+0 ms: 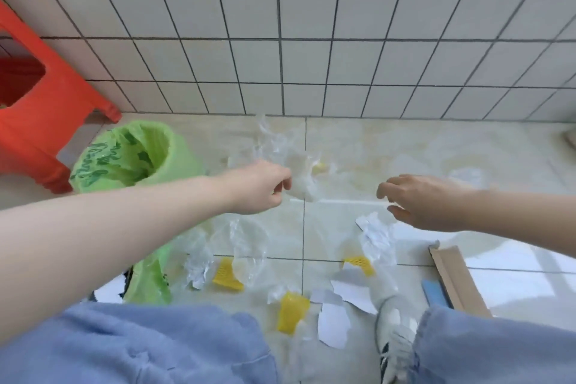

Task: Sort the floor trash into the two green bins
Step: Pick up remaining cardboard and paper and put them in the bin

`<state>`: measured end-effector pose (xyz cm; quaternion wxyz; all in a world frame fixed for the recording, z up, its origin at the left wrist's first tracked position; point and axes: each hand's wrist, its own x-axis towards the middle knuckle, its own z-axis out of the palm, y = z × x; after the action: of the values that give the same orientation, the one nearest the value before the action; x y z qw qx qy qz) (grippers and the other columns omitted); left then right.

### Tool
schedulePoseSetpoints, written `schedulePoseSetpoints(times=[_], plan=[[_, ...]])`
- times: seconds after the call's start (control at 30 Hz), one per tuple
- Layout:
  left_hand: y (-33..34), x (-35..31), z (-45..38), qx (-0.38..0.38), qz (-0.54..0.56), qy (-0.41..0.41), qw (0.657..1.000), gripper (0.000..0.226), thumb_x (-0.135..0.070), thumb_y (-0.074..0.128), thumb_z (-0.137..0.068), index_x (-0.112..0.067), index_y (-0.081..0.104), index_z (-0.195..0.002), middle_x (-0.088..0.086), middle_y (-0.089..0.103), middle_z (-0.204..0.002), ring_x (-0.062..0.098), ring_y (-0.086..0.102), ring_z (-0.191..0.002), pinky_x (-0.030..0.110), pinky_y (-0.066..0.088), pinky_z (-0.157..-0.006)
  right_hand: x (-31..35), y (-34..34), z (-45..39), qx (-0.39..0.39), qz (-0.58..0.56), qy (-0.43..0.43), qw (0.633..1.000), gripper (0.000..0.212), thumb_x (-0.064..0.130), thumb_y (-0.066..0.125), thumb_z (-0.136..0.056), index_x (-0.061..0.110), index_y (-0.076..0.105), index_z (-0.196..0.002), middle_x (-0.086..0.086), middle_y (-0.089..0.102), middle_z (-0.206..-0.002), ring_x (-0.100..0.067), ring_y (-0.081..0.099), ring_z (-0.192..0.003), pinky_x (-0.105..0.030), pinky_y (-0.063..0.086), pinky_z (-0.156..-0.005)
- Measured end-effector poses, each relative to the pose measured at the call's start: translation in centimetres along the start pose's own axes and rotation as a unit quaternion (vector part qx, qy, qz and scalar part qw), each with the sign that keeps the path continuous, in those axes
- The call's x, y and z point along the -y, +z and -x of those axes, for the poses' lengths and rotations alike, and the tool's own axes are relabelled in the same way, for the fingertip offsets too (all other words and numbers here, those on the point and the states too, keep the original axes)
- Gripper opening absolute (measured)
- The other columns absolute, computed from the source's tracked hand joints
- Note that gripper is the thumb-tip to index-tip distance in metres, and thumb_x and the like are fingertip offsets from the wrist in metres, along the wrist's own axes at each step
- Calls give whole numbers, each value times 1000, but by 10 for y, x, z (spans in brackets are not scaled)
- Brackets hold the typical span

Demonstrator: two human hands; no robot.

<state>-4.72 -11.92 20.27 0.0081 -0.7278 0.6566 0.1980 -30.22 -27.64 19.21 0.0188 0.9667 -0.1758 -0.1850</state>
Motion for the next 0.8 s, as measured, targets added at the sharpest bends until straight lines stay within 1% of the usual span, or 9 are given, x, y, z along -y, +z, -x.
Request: schedulePoseSetpoints(times=[0.07,0.13,0.2,0.33,0.43,0.57,0.63,0.7,0.8], plan=[[19,-26,-22,21,4,22,1000,25,-16,46,-91,-17,56,-114,-2,60,-104,20,54,-102,32,46,-86,-17,21,17,7,-13,26,1000,34,35,34,-99,24,40,-130,7,53,-121,-16,52,-112,-27,45,-87],[41,-50,-41,33,4,45,998,27,-15,45,-92,-17,55,-116,-1,61,-110,19,53,-104,27,42,-78,-32,46,31,24,-42,54,997,33,35,36,-98,24,42,-129,6,54,-122,-18,55,-109,-28,46,-86],[61,-71,-58,45,1,64,997,28,-15,43,-91,-18,54,-117,-2,61,-109,19,52,-105,25,39,-73,-45,71,41,41,-78,88,992,33,35,38,-98,24,44,-128,6,55,-122,-20,56,-107,-31,47,-86],[95,-102,-86,64,23,85,994,27,-17,43,-90,-22,54,-115,-4,60,-104,18,53,-101,29,45,-79,-62,123,50,48,-157,148,975,30,31,38,-98,20,46,-125,3,56,-121,-21,56,-107,-32,47,-86],[116,-116,-108,74,43,86,993,27,-17,43,-90,-21,54,-114,-3,61,-102,18,54,-97,31,47,-79,-71,161,53,50,-193,173,964,28,29,38,-98,19,47,-122,2,57,-120,-21,56,-106,-30,45,-84],[146,-127,-143,85,89,57,991,25,-16,43,-89,-20,57,-110,-1,63,-98,20,57,-94,36,50,-82,-81,203,57,64,-234,214,946,28,30,39,-96,18,47,-121,2,56,-120,-22,56,-106,-33,47,-84],[161,-134,-159,91,119,32,988,26,-16,43,-89,-21,57,-109,-3,61,-97,19,57,-93,37,51,-82,-89,220,56,66,-254,241,934,28,30,38,-96,19,46,-121,2,56,-119,-21,55,-105,-34,48,-84],[178,-145,-173,96,137,28,986,26,-16,42,-89,-21,58,-109,-5,59,-95,18,56,-92,37,51,-82,-101,235,51,62,-275,265,922,29,30,38,-96,17,47,-120,0,56,-118,-22,54,-104,-34,47,-83],[200,-165,-192,105,144,54,983,27,-14,41,-90,-20,57,-111,-3,60,-105,20,56,-100,34,49,-83,-129,251,36,54,-302,303,902,32,28,40,-96,14,47,-123,-2,56,-119,-23,53,-107,-33,45,-83]])
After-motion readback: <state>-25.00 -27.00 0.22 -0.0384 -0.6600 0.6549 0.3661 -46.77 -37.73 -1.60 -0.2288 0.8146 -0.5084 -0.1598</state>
